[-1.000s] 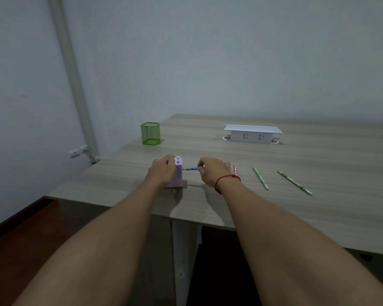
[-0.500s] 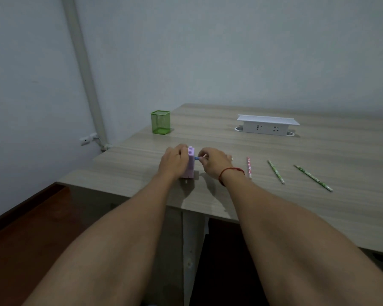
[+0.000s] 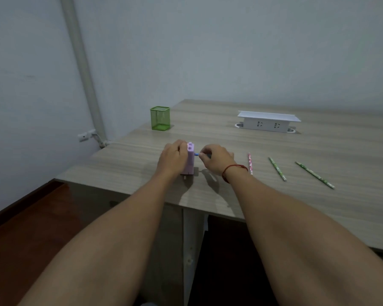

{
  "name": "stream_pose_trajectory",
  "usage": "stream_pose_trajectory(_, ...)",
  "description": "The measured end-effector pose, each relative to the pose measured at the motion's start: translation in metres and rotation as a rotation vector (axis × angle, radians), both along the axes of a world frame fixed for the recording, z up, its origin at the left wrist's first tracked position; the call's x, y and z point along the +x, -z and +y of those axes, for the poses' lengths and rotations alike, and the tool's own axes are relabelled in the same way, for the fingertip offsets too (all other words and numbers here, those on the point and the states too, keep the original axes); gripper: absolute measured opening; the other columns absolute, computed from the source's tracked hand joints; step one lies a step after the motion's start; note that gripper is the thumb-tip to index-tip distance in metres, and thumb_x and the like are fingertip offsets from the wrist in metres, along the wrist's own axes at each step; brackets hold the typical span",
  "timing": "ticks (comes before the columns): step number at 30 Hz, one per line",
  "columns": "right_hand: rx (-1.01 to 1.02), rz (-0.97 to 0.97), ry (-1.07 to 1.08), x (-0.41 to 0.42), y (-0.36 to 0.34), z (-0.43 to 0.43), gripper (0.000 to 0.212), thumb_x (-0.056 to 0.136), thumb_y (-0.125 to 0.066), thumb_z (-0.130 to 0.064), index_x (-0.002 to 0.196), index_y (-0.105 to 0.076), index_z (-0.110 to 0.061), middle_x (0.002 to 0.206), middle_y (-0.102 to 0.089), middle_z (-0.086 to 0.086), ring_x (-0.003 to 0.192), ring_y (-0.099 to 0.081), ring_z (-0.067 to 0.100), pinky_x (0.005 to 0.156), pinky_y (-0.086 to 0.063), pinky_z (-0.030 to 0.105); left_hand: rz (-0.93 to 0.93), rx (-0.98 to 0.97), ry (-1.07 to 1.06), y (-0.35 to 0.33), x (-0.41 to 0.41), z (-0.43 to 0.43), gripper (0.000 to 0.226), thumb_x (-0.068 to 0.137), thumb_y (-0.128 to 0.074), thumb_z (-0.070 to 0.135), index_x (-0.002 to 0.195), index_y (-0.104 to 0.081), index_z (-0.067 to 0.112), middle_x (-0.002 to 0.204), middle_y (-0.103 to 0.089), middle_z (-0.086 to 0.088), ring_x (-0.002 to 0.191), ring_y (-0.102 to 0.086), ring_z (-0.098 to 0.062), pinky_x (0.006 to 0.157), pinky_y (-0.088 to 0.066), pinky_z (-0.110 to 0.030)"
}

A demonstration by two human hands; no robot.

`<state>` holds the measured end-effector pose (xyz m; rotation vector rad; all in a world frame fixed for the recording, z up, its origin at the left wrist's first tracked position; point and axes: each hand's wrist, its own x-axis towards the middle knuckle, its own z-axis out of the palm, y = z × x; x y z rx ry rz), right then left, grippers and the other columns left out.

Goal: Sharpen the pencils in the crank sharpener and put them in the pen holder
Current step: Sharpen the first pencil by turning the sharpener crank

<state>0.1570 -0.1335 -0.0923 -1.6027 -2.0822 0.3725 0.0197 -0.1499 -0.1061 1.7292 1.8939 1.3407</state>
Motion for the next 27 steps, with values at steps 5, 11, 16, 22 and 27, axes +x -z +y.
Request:
stream_pose_trajectory(5,0.02,-0.043,0.021,-0.004,-0.002,-0.002,0.023,0.1,-0.046,-0.028,0.107,-0.066,-0.019,0.108,-0.067,0.003,0.106,-0.057,0.023,0.095,-0.03,0.034,0.006,-0.023,-0.016,0.002,0.002,0.001,0.037,0.098,-0.028,0.024,0.113,-0.062,0.019,0.11,-0.058,-0.02,0.101,-0.052,-0.031,0.081,-0.042,-0.035)
stream_pose_trajectory(11,0.055,-0.081,0.042,-0.008,0.002,-0.001,0.025,0.101,-0.043,-0.029,0.111,-0.064,-0.019,0.11,-0.067,0.005,0.108,-0.058,0.025,0.098,-0.033,0.038,0.02,-0.05,0.013,0.002,-0.002,0.003,0.038,0.097,-0.027,0.027,0.117,-0.059,0.022,0.114,-0.056,-0.018,0.099,-0.053,-0.031,0.081,-0.045,-0.036)
stream_pose_trajectory(16,0.124,-0.142,0.038,-0.011,0.004,-0.004,0.026,0.101,-0.04,-0.025,0.114,-0.063,-0.019,0.112,-0.066,0.005,0.108,-0.058,0.025,0.099,-0.035,0.039,0.05,-0.058,0.049,-0.001,-0.007,0.003,0.038,0.098,-0.029,0.024,0.124,-0.056,0.018,0.125,-0.056,-0.017,0.111,-0.051,-0.031,0.086,-0.043,-0.036)
stream_pose_trajectory(22,0.149,-0.192,-0.074,-0.016,-0.007,-0.006,0.054,0.09,-0.052,-0.002,0.14,-0.041,-0.018,0.136,-0.052,0.01,0.124,-0.051,0.029,0.104,-0.036,0.042,-0.158,-0.02,-0.054,-0.007,-0.025,-0.002,0.041,0.102,-0.025,0.024,0.137,-0.041,0.011,0.129,-0.051,-0.009,0.106,-0.055,-0.022,0.08,-0.043,-0.028)
stream_pose_trajectory(27,0.063,-0.261,-0.256,-0.032,-0.018,-0.014,0.088,0.08,-0.069,-0.013,0.152,-0.019,-0.023,0.154,-0.027,0.006,0.134,-0.041,0.031,0.108,-0.036,0.047,0.095,-0.214,0.027,0.017,-0.052,-0.006,0.021,0.09,-0.049,0.001,0.1,-0.067,0.004,0.103,-0.067,-0.019,0.096,-0.062,-0.031,0.075,-0.044,-0.029)
